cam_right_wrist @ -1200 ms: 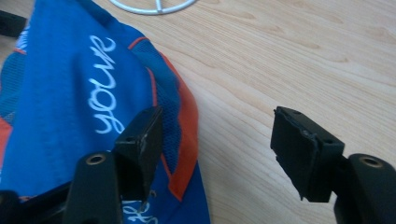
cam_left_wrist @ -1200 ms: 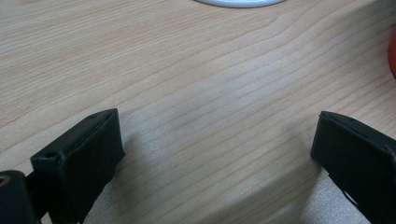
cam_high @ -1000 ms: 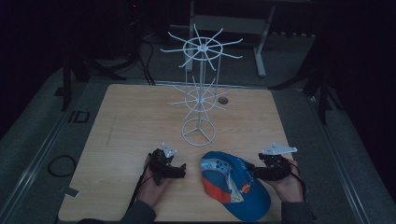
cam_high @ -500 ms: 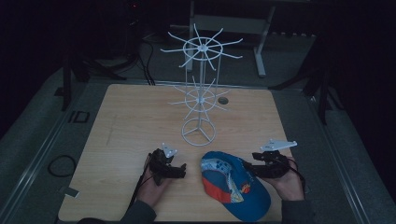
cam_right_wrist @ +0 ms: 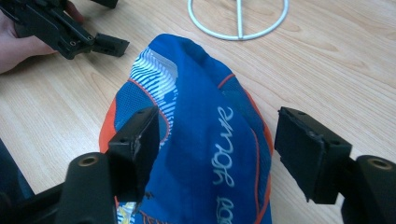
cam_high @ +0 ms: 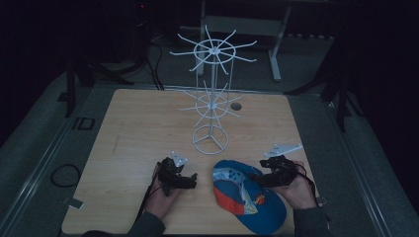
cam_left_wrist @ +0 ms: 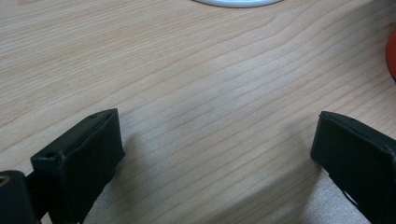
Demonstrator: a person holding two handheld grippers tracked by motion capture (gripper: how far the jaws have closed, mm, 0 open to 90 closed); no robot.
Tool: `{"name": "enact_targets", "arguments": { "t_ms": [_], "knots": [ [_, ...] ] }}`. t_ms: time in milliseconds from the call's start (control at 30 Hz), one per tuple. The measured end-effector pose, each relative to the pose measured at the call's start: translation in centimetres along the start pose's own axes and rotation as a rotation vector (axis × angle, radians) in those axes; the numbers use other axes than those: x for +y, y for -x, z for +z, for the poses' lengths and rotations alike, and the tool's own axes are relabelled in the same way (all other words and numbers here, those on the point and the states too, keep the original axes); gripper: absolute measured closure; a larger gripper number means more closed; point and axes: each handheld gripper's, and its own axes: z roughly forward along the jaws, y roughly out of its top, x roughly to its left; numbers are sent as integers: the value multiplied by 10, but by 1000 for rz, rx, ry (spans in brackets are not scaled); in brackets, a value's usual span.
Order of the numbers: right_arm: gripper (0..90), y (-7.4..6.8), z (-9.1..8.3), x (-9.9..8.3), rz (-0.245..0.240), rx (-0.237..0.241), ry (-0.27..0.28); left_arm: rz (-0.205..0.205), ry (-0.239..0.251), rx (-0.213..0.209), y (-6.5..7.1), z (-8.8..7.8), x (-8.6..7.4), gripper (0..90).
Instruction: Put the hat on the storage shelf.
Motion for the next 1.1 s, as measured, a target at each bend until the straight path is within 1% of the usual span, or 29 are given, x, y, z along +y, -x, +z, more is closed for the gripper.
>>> {"name": "enact_targets", "arguments": {
  "t_ms": [167,333,533,733,833,1100],
  "knots": [
    [296,-2,9,8,-20,10,-26,0,-3,-2,0,0,0,26],
    [299,-4,19,13,-44,9,-63,0,-2,-1,0,0,0,26],
    [302,-5,27,20,-56,12,-84,0,-2,-1,0,0,0,26],
    [306,-5,32,26,-65,17,-101,0,-2,-1,0,0,0,26],
    [309,-4,35,27,-58,19,-109,-1,-1,-1,0,0,0,26],
    [314,-3,43,29,-60,25,-135,-1,3,1,0,0,0,26]
  ]
}}
